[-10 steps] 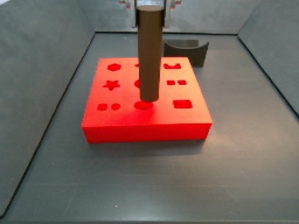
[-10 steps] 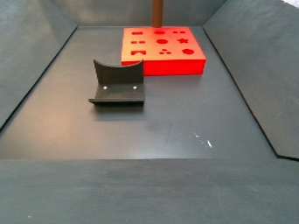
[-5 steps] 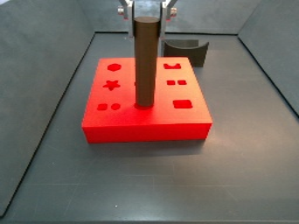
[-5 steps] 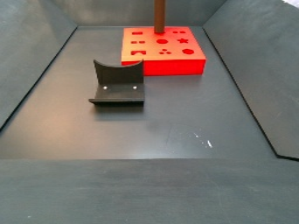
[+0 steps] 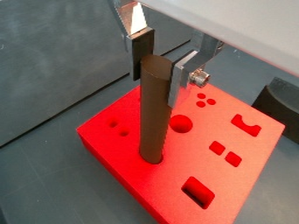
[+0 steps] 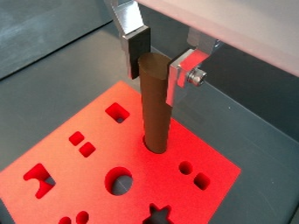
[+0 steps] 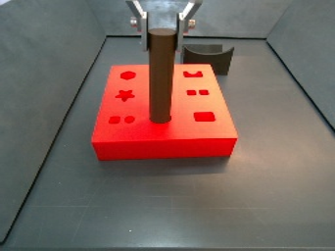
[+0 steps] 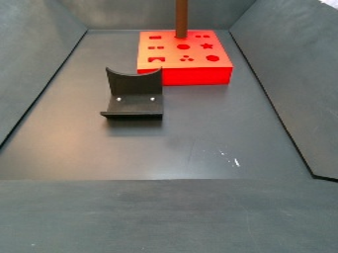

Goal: Insert the oval object.

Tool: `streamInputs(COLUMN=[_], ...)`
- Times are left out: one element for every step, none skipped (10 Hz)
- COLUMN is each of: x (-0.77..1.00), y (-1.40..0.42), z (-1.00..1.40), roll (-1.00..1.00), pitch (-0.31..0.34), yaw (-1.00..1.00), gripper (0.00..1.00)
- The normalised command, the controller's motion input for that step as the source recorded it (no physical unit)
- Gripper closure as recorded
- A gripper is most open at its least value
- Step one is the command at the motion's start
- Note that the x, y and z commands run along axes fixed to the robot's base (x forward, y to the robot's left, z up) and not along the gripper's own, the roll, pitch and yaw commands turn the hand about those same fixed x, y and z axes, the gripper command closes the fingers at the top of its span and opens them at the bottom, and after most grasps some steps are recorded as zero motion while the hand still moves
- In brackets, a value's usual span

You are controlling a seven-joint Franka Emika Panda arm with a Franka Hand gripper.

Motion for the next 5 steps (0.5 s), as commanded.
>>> streamInputs(x=[0.00, 0.00, 0.00, 0.00, 0.00], y=[0.00, 0.00, 0.00, 0.00, 0.00], z=[-0.20, -0.21, -0.33, -0.48, -0.55], roll=[0.00, 0.02, 0.02, 0.01, 0.00], pitch=[-0.004, 0.000, -0.016, -0.051, -0.074], yaw=[0.17, 0.13, 0.11, 0.09, 0.06], gripper=[1.00, 1.00, 1.00, 1.00, 1.00])
